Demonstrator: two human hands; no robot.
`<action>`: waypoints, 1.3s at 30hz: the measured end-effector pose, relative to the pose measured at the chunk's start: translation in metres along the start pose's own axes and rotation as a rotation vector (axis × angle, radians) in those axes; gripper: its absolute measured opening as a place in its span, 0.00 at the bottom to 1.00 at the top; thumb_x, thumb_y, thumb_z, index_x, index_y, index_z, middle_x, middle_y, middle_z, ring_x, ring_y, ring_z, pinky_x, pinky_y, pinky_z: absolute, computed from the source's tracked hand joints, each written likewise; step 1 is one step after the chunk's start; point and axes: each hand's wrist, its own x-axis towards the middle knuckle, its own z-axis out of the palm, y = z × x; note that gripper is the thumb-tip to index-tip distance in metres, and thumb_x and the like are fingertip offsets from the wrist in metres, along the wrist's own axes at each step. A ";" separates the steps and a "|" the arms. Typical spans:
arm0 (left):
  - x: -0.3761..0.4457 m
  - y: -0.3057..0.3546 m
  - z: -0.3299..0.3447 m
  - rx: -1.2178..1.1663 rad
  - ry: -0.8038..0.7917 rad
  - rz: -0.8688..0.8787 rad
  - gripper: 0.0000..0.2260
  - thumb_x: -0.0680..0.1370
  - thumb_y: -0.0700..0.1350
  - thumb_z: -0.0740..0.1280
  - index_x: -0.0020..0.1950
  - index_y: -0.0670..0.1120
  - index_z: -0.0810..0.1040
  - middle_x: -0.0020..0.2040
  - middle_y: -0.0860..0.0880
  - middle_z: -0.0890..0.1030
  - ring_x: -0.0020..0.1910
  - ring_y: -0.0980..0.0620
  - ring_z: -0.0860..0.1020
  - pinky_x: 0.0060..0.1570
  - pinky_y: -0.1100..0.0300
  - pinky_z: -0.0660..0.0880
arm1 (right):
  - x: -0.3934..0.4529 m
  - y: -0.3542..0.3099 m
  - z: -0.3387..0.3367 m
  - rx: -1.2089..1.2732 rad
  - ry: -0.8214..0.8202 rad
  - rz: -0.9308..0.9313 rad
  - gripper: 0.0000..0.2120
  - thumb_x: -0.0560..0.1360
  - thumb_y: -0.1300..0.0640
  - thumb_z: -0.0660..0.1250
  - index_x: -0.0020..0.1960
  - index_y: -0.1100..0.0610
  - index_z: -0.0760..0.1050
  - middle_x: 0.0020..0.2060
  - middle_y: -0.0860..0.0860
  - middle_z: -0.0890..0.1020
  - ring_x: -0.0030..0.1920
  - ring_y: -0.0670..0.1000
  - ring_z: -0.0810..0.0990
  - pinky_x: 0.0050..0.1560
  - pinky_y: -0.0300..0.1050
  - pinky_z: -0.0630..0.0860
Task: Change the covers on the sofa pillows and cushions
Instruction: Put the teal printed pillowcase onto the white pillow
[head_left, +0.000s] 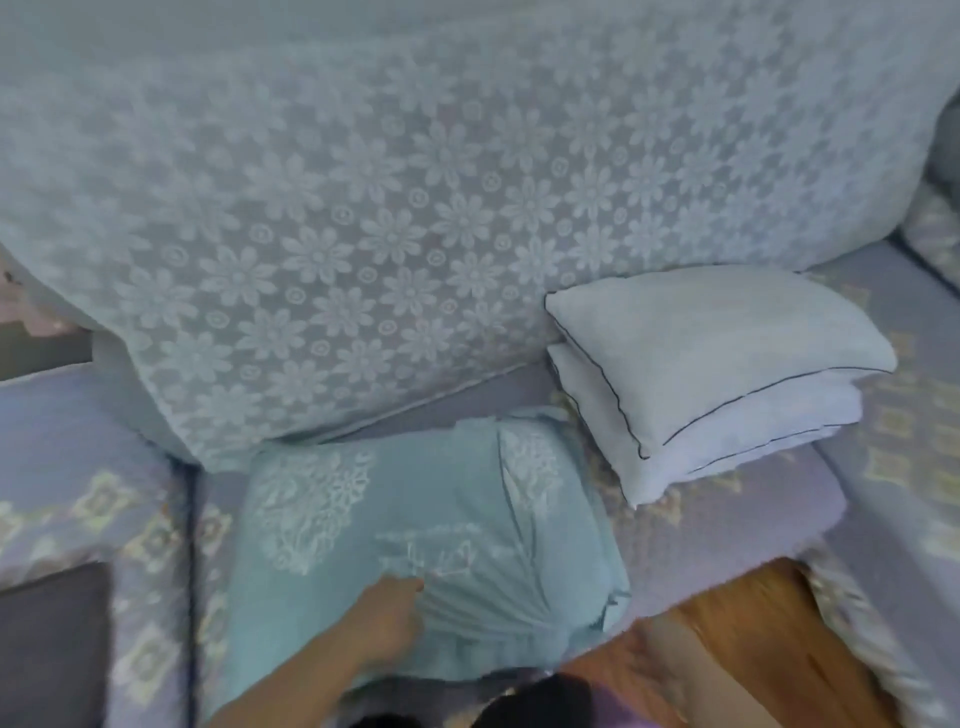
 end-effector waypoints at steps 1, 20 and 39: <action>0.003 -0.004 0.009 -0.057 0.011 -0.006 0.24 0.83 0.46 0.61 0.79 0.48 0.62 0.76 0.44 0.67 0.75 0.47 0.66 0.69 0.63 0.62 | 0.004 0.003 0.007 -0.111 0.023 0.004 0.08 0.79 0.70 0.60 0.54 0.72 0.75 0.46 0.68 0.82 0.43 0.64 0.82 0.39 0.52 0.78; 0.216 0.072 -0.116 0.934 0.136 0.440 0.24 0.84 0.44 0.54 0.80 0.50 0.52 0.55 0.43 0.79 0.42 0.43 0.73 0.41 0.52 0.68 | 0.078 0.067 0.131 -0.409 0.231 -0.421 0.08 0.80 0.49 0.64 0.45 0.51 0.70 0.37 0.47 0.79 0.39 0.48 0.77 0.44 0.50 0.72; 0.193 0.029 -0.128 1.377 -0.151 0.454 0.11 0.81 0.34 0.58 0.55 0.44 0.78 0.55 0.47 0.81 0.52 0.44 0.81 0.45 0.53 0.75 | 0.110 0.039 0.130 -1.128 -0.378 -0.443 0.07 0.71 0.61 0.61 0.34 0.60 0.71 0.31 0.47 0.69 0.32 0.43 0.63 0.36 0.41 0.64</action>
